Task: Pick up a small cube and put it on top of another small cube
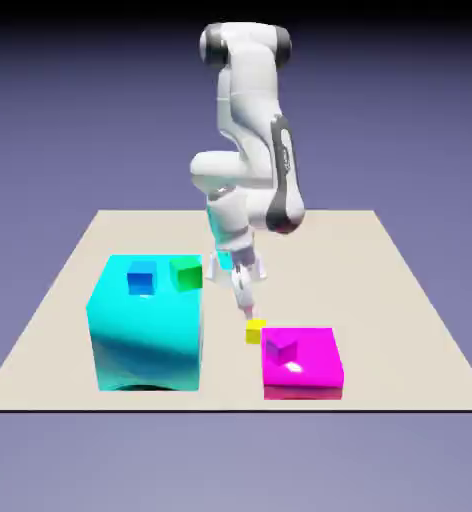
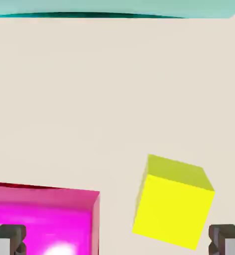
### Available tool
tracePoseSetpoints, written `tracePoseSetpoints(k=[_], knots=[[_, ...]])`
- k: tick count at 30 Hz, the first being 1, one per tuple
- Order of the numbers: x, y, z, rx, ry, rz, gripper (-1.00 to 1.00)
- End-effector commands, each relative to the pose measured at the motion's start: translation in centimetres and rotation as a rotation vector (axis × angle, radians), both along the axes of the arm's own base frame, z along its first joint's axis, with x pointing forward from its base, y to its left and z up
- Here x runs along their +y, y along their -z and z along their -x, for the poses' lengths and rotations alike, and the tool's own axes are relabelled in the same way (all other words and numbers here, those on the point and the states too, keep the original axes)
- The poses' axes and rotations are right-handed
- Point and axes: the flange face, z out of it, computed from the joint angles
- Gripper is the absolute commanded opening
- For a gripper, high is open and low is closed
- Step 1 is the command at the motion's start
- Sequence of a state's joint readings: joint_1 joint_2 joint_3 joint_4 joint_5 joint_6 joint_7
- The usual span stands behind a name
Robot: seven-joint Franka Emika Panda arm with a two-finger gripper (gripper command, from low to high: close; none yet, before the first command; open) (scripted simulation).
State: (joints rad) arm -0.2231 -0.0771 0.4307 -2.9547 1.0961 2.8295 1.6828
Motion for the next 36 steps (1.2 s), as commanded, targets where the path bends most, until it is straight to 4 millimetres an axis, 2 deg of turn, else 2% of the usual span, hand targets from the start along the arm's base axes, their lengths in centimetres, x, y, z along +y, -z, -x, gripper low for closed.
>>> tracePoseSetpoints(k=[1, 2, 8, 15, 16, 17, 22, 27, 31, 32, 33, 36], knots=[[0.0, 0.1, 0.1, 0.007, 0.012, -0.004, 0.00], [0.0, 0.1, 0.1, 0.007, 0.012, -0.004, 0.00], [0.6, 3.2, -0.6, -0.013, 0.009, -0.024, 0.00], [1.3, 7.0, -0.1, 0.007, 0.012, -0.004, 0.00], [1.3, 7.0, -0.1, 0.007, 0.012, -0.004, -1.00], [1.3, 7.0, -0.1, 0.007, 0.012, -0.004, -1.00], [0.7, 3.9, -0.6, -0.013, 0.010, -0.023, -1.00], [0.2, 1.2, -0.3, -0.005, 0.009, -0.017, -1.00], [0.0, 0.1, 0.1, 0.007, 0.012, -0.004, -1.00], [-1.3, -0.9, -1.0, -0.028, 0.039, -0.013, -1.00], [-0.8, -1.9, -2.5, -0.042, 0.017, -0.036, -1.00], [-0.8, -5.6, -6.8, -0.066, 0.010, -0.087, -1.00]])
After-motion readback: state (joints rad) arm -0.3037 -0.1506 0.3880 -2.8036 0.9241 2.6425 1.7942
